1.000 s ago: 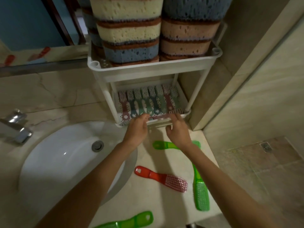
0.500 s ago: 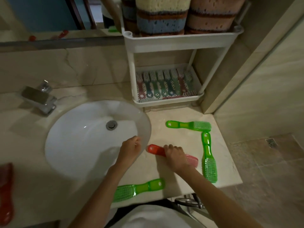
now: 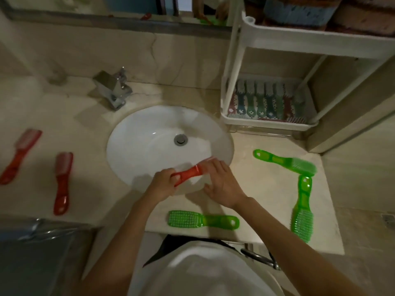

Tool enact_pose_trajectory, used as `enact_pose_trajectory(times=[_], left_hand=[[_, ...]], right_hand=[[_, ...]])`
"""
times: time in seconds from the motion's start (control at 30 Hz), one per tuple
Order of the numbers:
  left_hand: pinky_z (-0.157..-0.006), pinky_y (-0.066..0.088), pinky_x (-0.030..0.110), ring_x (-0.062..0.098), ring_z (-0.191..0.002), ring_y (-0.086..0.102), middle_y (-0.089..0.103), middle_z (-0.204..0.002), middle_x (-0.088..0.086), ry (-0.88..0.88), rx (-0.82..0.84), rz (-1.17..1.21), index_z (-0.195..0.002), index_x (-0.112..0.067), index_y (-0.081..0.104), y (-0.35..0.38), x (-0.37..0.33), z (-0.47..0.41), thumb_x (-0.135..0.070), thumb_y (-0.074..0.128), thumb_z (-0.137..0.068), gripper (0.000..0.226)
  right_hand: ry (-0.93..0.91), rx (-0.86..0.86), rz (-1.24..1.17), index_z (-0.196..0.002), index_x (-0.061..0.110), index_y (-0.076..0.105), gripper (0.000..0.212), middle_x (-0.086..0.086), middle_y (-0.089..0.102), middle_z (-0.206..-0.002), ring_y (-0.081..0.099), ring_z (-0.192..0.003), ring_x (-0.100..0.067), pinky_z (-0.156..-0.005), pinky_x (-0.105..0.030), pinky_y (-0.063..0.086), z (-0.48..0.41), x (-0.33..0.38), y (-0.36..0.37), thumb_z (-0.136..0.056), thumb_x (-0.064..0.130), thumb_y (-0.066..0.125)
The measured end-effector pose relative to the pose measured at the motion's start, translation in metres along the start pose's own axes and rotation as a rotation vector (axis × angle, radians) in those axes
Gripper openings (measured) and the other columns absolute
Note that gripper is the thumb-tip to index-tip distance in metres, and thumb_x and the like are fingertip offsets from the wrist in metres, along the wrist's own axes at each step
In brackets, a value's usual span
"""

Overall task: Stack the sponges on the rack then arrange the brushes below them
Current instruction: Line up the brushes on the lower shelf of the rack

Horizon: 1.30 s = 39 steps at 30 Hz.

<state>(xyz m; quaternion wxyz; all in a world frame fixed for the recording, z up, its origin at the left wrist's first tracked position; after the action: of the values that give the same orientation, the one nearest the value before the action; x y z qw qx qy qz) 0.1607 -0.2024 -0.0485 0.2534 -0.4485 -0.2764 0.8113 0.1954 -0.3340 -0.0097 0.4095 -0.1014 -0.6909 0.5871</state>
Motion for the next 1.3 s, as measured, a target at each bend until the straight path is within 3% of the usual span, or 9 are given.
enact_pose_trajectory(times=[0.03,0.1,0.2,0.33,0.6,0.7,0.87,1.07,1.3], left_hand=[[-0.064,0.054,0.025,0.019,-0.064,0.069,0.066,-0.079,0.023,-0.043,-0.053,0.065,-0.08,-0.001,0.06,-0.01,0.015,0.004,-0.007,0.048,-0.092,0.017],[-0.042,0.04,0.007,-0.002,-0.035,0.055,0.059,-0.06,0.009,-0.102,-0.15,0.187,-0.074,-0.009,0.053,-0.025,0.04,0.012,-0.005,0.044,-0.094,0.023],[-0.034,0.031,0.008,-0.001,-0.03,0.048,0.059,-0.063,0.002,-0.175,-0.232,0.442,-0.082,-0.01,0.052,-0.032,0.065,0.026,-0.006,0.04,-0.097,0.019],[-0.033,0.031,0.009,-0.002,-0.031,0.05,0.06,-0.068,0.004,-0.245,-0.284,0.696,-0.08,-0.02,0.048,-0.025,0.083,0.042,-0.003,0.038,-0.097,0.026],[-0.041,0.048,0.012,0.002,-0.037,0.059,0.061,-0.073,0.008,-0.291,-0.259,0.812,-0.093,-0.005,0.045,-0.015,0.076,0.035,0.007,0.04,-0.094,0.013],[-0.04,0.047,0.013,0.01,-0.044,0.056,0.058,-0.077,0.007,-0.272,-0.231,0.757,-0.089,-0.013,0.041,-0.018,0.058,0.026,0.006,0.037,-0.094,0.02],[-0.041,0.046,0.014,0.003,-0.037,0.052,0.055,-0.075,0.003,-0.213,-0.189,0.693,-0.097,-0.011,0.045,-0.026,0.012,-0.007,0.008,0.033,-0.094,0.022],[-0.048,0.049,0.017,0.014,-0.054,0.051,0.056,-0.078,0.002,-0.182,-0.2,0.771,-0.104,-0.011,0.045,-0.038,-0.045,-0.052,-0.001,0.038,-0.095,0.014],[-0.04,0.048,0.013,0.013,-0.05,0.053,0.055,-0.073,0.006,-0.172,-0.216,0.771,-0.105,-0.007,0.046,-0.042,-0.085,-0.095,0.004,0.034,-0.093,0.021]], right_hand=[[0.004,0.068,-0.096,-0.124,0.004,0.047,0.057,-0.018,0.053,-0.116,0.051,-0.103,-0.034,-0.09,-0.036,0.039,0.0,0.008,0.007,-0.071,0.014,0.063],[-0.022,0.318,-0.168,-0.127,0.008,0.042,0.057,-0.013,0.046,-0.121,0.046,-0.108,-0.029,-0.089,-0.034,0.04,0.007,0.027,0.037,-0.079,0.026,0.065],[-0.158,0.58,0.024,-0.135,0.01,0.035,0.072,-0.013,0.042,-0.126,0.041,-0.113,-0.029,-0.095,-0.037,0.04,0.021,0.05,0.08,-0.077,0.043,0.064],[-0.154,0.692,0.197,-0.146,0.009,0.016,0.086,-0.016,0.029,-0.145,0.035,-0.126,-0.033,-0.104,-0.039,0.034,0.03,0.043,0.11,-0.081,0.037,0.065],[0.019,0.511,0.17,-0.134,0.006,0.033,0.06,-0.016,0.047,-0.128,0.049,-0.118,-0.032,-0.095,-0.038,0.04,0.013,0.012,0.08,-0.087,0.034,0.058],[0.066,0.388,0.167,-0.137,0.01,0.034,0.061,-0.014,0.046,-0.128,0.048,-0.119,-0.031,-0.094,-0.036,0.04,0.0,-0.012,0.044,-0.086,0.034,0.059],[0.195,0.134,0.175,-0.14,0.009,0.034,0.069,-0.018,0.047,-0.13,0.047,-0.119,-0.035,-0.096,-0.039,0.041,-0.027,-0.064,-0.039,-0.077,0.015,0.061],[0.357,-0.135,0.164,-0.135,0.003,0.037,0.065,-0.024,0.045,-0.131,0.049,-0.116,-0.041,-0.092,-0.042,0.042,-0.051,-0.125,-0.128,-0.078,0.012,0.066],[0.389,-0.142,0.215,-0.133,0.014,0.05,0.06,-0.027,0.054,-0.123,0.053,-0.112,-0.043,-0.099,-0.047,0.043,-0.103,-0.182,-0.152,-0.076,0.008,0.068]])
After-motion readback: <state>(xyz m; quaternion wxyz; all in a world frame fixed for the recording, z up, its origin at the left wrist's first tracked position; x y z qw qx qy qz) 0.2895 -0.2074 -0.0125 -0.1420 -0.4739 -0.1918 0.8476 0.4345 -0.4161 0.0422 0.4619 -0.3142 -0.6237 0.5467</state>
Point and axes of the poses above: each hand's wrist, its own z-axis away from the middle knuckle, its own y-axis out of the palm, x = y × z, the point moved 10 cm from there along -z, towards the middle knuckle
